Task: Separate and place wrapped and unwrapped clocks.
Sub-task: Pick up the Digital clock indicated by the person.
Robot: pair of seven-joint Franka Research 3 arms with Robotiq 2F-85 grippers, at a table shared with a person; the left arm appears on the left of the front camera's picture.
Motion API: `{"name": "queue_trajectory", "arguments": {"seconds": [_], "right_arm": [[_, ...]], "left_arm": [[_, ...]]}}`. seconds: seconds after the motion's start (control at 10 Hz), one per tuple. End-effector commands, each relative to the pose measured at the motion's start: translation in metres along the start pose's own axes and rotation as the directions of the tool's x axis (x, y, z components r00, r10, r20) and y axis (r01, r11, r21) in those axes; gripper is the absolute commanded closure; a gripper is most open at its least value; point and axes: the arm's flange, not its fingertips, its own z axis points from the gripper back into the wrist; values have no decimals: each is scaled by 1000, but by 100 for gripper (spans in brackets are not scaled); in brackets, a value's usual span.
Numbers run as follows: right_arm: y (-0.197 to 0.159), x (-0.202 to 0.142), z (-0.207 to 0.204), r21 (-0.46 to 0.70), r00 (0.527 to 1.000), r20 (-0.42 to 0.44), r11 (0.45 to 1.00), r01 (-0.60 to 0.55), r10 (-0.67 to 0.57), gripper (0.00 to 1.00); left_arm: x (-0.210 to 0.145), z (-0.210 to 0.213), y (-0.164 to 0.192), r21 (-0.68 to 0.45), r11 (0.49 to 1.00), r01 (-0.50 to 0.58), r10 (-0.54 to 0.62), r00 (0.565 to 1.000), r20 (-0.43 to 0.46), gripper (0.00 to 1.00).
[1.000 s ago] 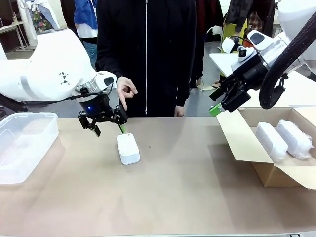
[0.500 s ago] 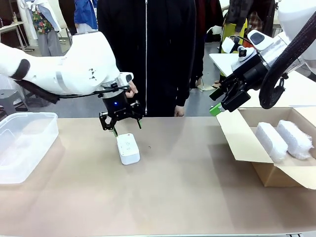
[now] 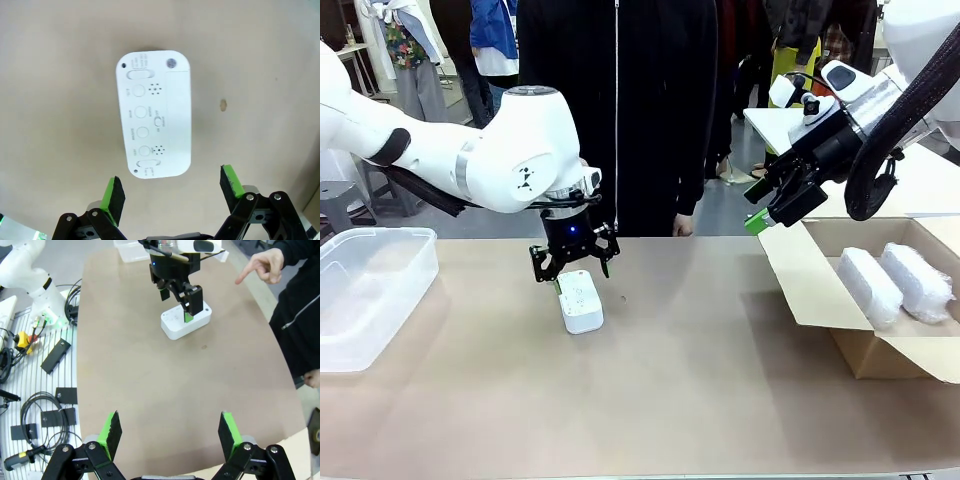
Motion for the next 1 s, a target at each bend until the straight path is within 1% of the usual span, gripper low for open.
{"name": "queue_trajectory", "arguments": {"seconds": [0.0, 0.1, 0.2, 0.5, 0.7, 0.9], "right_arm": [[-2, 1, 0, 12, 1000, 1, 1000, 3, -3, 0], [-2, 1, 0, 12, 1000, 1, 1000, 3, -3, 0], [-2, 1, 0, 12, 1000, 1, 1000, 3, -3, 0], [-2, 1, 0, 12, 1000, 1, 1000, 3, -3, 0], [-2, 1, 0, 12, 1000, 1, 1000, 3, -3, 0], [-2, 1, 0, 12, 1000, 1, 1000, 3, -3, 0]], "left_arm": [[1, -11, -2, 45, 996, -74, 71, 995, 68, 0], [7, -15, -1, 44, 998, -39, 34, 995, 94, 0], [15, -22, 1, 56, 998, 10, -15, 995, 94, 0], [26, -31, 3, 72, 997, 23, -31, 993, 114, 0], [30, -36, -2, 57, 996, 66, -71, 993, 97, 0], [30, -37, -5, 55, 995, 85, -90, 992, 84, 0]]}}
